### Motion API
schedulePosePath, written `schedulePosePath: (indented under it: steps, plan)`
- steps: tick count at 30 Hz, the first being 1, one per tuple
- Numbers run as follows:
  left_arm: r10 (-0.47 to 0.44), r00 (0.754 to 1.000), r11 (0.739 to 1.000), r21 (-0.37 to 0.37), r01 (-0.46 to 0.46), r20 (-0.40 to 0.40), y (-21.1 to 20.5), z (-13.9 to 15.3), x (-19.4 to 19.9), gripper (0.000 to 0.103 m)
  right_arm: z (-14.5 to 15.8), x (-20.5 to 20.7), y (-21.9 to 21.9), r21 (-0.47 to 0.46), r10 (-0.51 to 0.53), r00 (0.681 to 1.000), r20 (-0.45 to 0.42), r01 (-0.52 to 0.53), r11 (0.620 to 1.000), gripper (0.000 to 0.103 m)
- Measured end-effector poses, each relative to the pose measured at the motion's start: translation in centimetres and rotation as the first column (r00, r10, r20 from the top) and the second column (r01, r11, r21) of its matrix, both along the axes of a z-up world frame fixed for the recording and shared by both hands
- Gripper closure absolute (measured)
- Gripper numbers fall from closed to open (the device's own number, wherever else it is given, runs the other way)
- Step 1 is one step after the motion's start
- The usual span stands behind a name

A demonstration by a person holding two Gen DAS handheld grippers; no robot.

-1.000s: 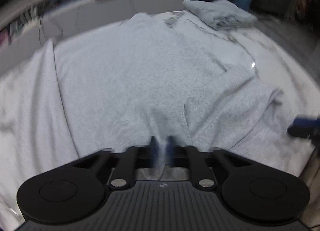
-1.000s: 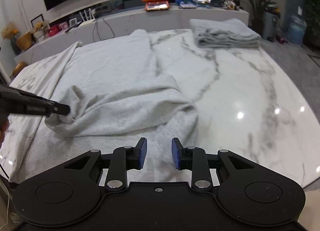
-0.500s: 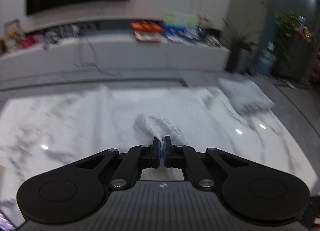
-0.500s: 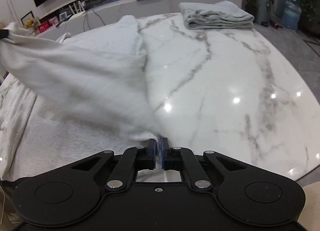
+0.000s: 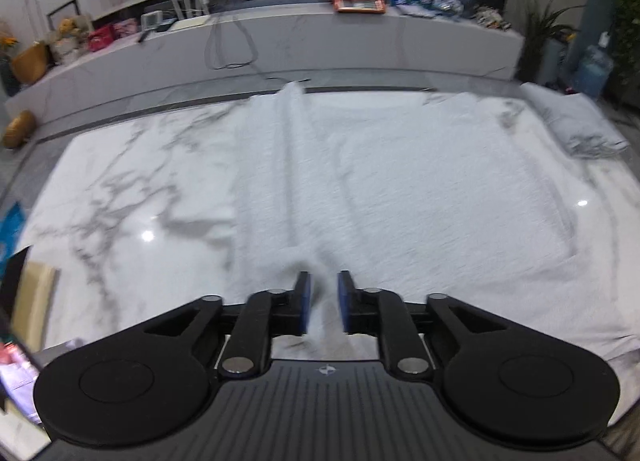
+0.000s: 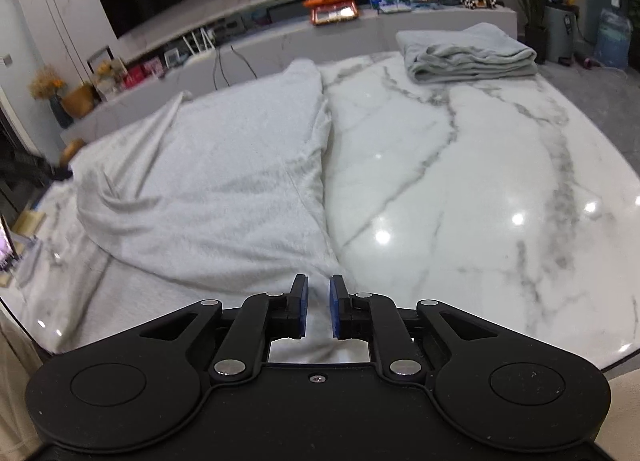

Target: Fold clothes

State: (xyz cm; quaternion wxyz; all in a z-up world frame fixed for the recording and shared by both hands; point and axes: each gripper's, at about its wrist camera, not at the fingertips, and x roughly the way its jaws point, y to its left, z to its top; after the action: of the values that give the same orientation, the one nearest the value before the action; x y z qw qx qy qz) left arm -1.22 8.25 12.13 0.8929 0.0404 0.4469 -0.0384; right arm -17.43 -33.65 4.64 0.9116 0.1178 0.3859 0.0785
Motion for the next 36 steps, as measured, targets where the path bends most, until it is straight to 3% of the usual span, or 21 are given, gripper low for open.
schedulePosePath:
  steps: [3, 6, 8, 13, 17, 20, 21, 24, 28, 31, 36]
  plan:
    - [0.036, 0.999, 0.999, 0.002, -0.036, 0.001, 1.5, -0.1, -0.1, 0.084, 0.3, 0.1, 0.0, 0.013, -0.008, 1.000, 0.021, 0.008, 1.000, 0.091]
    - [0.056, 0.998, 0.998, 0.014, -0.056, -0.001, 2.2, -0.7, 0.5, 0.076, 0.1, 1.5, 0.6, -0.020, -0.011, 1.000, -0.006, 0.011, 1.000, 0.091]
    - [0.065, 0.998, 0.998, 0.016, -0.065, -0.011, 2.6, -1.5, 1.1, 0.076, 0.0, 2.8, 1.2, -0.056, -0.005, 1.000, -0.023, 0.003, 0.998, 0.091]
    - [0.057, 0.997, 0.995, -0.084, -0.062, -0.057, 3.2, -4.0, 1.8, 0.075, 0.1, 5.8, 3.0, -0.101, 0.064, 0.998, -0.027, -0.067, 0.993, 0.087]
    - [0.055, 0.996, 0.991, -0.117, -0.064, -0.074, 2.9, -5.6, 2.0, 0.075, -1.1, 7.6, 3.7, -0.101, 0.093, 0.995, -0.037, -0.096, 0.990, 0.087]
    - [0.050, 0.997, 0.987, -0.148, -0.058, -0.061, 3.0, -5.7, 1.9, 0.096, -2.1, 8.1, 3.7, -0.094, 0.095, 0.993, -0.065, -0.101, 0.990, 0.087]
    - [0.057, 0.997, 0.986, -0.155, -0.066, -0.059, 3.1, -5.4, 1.9, 0.097, -2.3, 8.2, 3.7, -0.096, 0.095, 0.993, -0.071, -0.102, 0.990, 0.087]
    - [0.081, 0.996, 0.990, -0.113, -0.083, -0.027, 3.7, -3.3, 2.0, 0.098, -2.8, 8.4, 3.7, -0.105, 0.100, 0.991, -0.088, -0.109, 0.989, 0.087]
    - [0.085, 0.995, 0.993, 0.083, -0.089, 0.050, 3.9, 0.8, 1.5, 0.098, -3.1, 8.2, 4.0, -0.142, 0.121, 0.989, -0.083, -0.132, 0.981, 0.087]
    - [0.077, 0.997, 0.985, 0.149, -0.081, 0.033, 4.0, 2.1, 1.4, 0.097, -3.1, 8.0, 4.3, -0.166, 0.131, 0.988, -0.078, -0.142, 0.976, 0.087]
    - [0.079, 0.996, 0.977, 0.203, -0.068, -0.047, 3.6, 0.8, 1.8, 0.086, -3.1, 8.0, 4.2, -0.162, 0.120, 0.989, -0.083, -0.133, 0.978, 0.087]
